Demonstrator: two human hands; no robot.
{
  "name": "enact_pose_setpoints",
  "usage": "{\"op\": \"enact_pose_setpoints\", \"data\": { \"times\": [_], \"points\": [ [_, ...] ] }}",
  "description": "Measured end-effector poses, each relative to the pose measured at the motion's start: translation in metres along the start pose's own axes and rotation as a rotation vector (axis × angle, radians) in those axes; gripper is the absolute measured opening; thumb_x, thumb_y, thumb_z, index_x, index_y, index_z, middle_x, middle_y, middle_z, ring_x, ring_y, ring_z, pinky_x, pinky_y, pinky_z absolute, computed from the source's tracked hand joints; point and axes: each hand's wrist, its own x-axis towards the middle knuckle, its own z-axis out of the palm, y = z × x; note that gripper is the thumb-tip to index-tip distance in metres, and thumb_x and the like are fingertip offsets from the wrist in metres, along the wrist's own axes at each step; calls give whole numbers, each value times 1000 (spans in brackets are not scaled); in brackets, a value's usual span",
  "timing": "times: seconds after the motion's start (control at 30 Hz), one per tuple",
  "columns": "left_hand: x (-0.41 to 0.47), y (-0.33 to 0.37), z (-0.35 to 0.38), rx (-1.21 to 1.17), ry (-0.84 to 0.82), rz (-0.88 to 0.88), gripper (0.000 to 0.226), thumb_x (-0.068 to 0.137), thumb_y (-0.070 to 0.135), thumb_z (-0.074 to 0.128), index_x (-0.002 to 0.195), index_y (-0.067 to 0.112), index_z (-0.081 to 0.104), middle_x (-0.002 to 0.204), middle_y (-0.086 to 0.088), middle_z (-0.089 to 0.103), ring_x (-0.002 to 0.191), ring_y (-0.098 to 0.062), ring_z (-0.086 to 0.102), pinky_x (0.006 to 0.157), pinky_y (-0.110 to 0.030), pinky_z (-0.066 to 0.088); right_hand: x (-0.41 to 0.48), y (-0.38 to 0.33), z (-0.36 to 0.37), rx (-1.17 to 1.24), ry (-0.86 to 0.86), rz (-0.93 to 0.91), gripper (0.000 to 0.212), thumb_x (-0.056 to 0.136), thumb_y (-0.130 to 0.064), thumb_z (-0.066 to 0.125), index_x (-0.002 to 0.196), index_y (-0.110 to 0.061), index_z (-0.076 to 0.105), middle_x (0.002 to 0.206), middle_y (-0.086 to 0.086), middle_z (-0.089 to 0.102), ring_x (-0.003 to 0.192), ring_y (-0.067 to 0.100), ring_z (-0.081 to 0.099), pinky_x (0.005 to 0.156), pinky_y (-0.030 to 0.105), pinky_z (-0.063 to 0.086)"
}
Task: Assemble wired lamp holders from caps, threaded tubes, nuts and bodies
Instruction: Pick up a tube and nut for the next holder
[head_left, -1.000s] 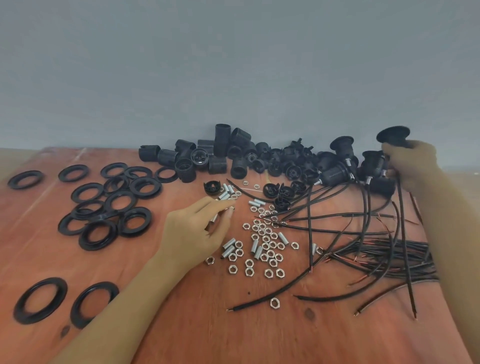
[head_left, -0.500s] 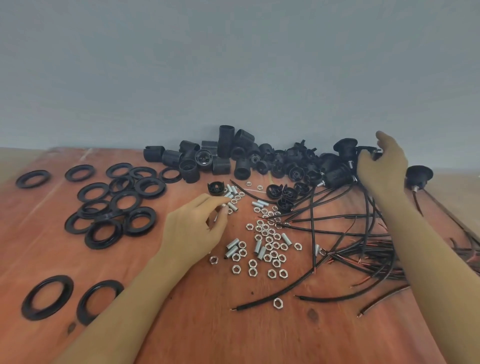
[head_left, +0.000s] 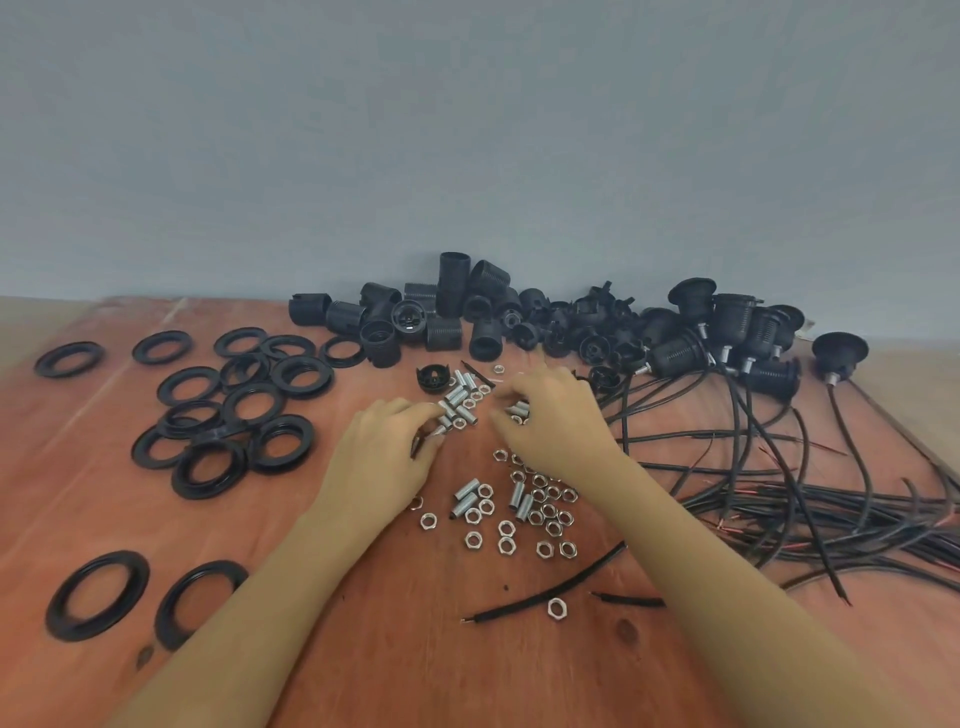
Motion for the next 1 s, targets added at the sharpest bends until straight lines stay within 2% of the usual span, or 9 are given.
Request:
{"op": "enact_pose_setpoints", "data": {
  "times": [0.13, 0.23, 0.43, 0.57, 0.63, 0.73, 0.9, 1.0],
  "points": [
    [1, -1, -1, -24, -1, -10, 29, 88, 17, 70, 117, 17, 69, 96, 1, 68, 91, -22, 60, 81, -35, 46, 3, -12, 14, -82, -98, 8, 25, 90, -44, 62, 108, -29, 70, 109, -3, 65, 111, 23, 53, 94, 38, 37],
    [0, -1, -2, -17, -14, -9, 30, 89, 19, 68, 119, 19, 68, 96, 1, 68, 92, -23, 59, 82, -39, 46, 5, -14, 21, -75, -99, 35, 24, 92, -43, 60, 109, -29, 70, 114, -1, 63, 113, 24, 53, 96, 39, 37],
    [0, -1, -1, -19, -7, -34, 31, 88, 22, 69, 119, 19, 68, 101, 1, 65, 96, -23, 59, 86, -40, 47, 4, -12, 25, -58, -48, 69, 16, 95, -32, 55, 100, -23, 68, 106, -1, 63, 105, 24, 56, 91, 38, 37],
    [-1, -1, -1, 6, 26, -21, 33, 86, 26, 71, 118, 21, 69, 105, 3, 62, 99, -20, 54, 84, -32, 44, 1, -11, 19, 147, 41, 105, 11, 92, -26, 57, 92, -20, 66, 83, -10, 63, 86, 16, 63, 88, 41, 48],
    [0, 1, 1, 26, 33, 27, 35, 85, 29, 72, 119, 22, 69, 112, 1, 60, 101, -21, 52, 86, -33, 43, -2, -12, 16, 283, 112, 126, 6, 90, -23, 60, 88, -22, 66, 75, -16, 62, 77, 6, 63, 81, 31, 52],
    [4, 7, 6, 112, -4, 31, 33, 87, 34, 70, 118, 24, 71, 121, -3, 57, 109, -25, 49, 89, -39, 42, -12, -14, 14, 424, 170, 140, 4, 87, -22, 65, 85, -25, 67, 74, -18, 64, 77, -3, 62, 70, 9, 48],
    [9, 10, 12, 119, 32, 19, 15, 83, 25, 76, 97, 22, 78, 105, 1, 63, 99, -27, 54, 80, -38, 39, -25, -14, 12, 553, 199, 126, 4, 86, -16, 68, 87, -18, 72, 77, -17, 66, 82, -7, 61, 69, 3, 45],
    [9, 9, 13, 143, 31, 34, 14, 83, 29, 76, 93, 20, 77, 101, 2, 63, 97, -26, 54, 78, -37, 37, -29, -13, 10, 580, 210, 118, 4, 87, -16, 69, 89, -16, 72, 78, -17, 67, 82, -6, 62, 69, 3, 44]
  ]
}}
